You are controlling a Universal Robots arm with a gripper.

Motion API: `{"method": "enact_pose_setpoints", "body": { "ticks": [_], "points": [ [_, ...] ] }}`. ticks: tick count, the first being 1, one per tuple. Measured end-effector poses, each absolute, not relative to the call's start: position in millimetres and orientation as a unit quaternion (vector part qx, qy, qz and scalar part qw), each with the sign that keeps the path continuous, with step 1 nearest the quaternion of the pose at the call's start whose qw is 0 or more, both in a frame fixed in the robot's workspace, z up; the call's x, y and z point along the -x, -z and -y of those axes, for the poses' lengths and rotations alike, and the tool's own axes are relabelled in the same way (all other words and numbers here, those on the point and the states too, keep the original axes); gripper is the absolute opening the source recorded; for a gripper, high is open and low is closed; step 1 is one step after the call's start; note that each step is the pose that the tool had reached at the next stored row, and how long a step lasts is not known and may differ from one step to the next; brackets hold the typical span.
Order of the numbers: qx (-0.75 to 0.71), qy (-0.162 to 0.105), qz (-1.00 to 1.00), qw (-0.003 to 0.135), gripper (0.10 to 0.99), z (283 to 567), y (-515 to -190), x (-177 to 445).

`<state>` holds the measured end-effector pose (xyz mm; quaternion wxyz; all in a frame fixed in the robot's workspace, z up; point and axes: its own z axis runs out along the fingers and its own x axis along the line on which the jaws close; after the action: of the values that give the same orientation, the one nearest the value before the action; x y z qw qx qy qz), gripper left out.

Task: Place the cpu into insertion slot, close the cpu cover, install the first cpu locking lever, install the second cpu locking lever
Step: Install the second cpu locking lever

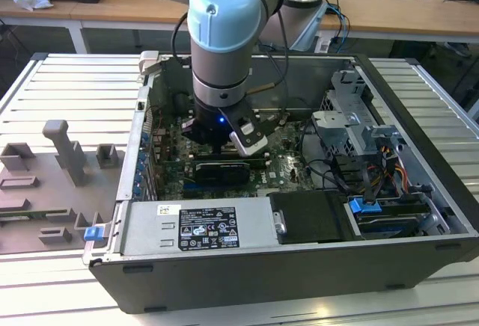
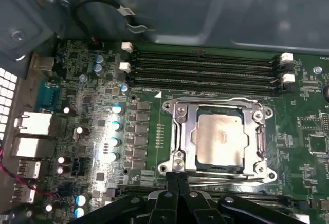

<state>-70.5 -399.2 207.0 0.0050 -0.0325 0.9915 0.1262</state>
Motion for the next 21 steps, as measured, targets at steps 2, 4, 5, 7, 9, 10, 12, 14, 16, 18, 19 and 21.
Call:
{"method": "enact_pose_setpoints", "body": {
  "ticks": [2, 4, 5, 7, 9, 10, 12, 14, 16, 18, 19, 21],
  "points": [
    [0.032, -0.131, -0.991, 0.005, 0.106, 399.6, -205.5, 70.9],
    [0.032, -0.133, -0.991, 0.005, 0.106, 399.7, -203.0, 70.9],
    [0.032, -0.134, -0.990, 0.005, 0.106, 399.8, -201.9, 70.9],
    [0.033, -0.144, -0.989, 0.006, 0.106, 399.8, -200.5, 71.4],
    [0.033, -0.152, -0.988, 0.006, 0.106, 399.9, -199.3, 72.0],
    [0.033, -0.153, -0.988, 0.006, 0.106, 399.8, -198.4, 72.3],
    [0.033, -0.154, -0.987, 0.006, 0.106, 400.0, -196.5, 73.5],
    [0.033, -0.156, -0.987, 0.006, 0.106, 400.0, -194.9, 75.6],
    [0.033, -0.157, -0.987, 0.006, 0.106, 399.9, -194.3, 76.7],
    [0.033, -0.157, -0.987, 0.006, 0.106, 399.9, -199.9, 76.8],
    [0.033, -0.157, -0.987, 0.006, 0.106, 400.0, -206.6, 76.8],
    [0.032, -0.157, -0.987, 0.006, 0.106, 400.0, -214.2, 76.8]
  ]
}}
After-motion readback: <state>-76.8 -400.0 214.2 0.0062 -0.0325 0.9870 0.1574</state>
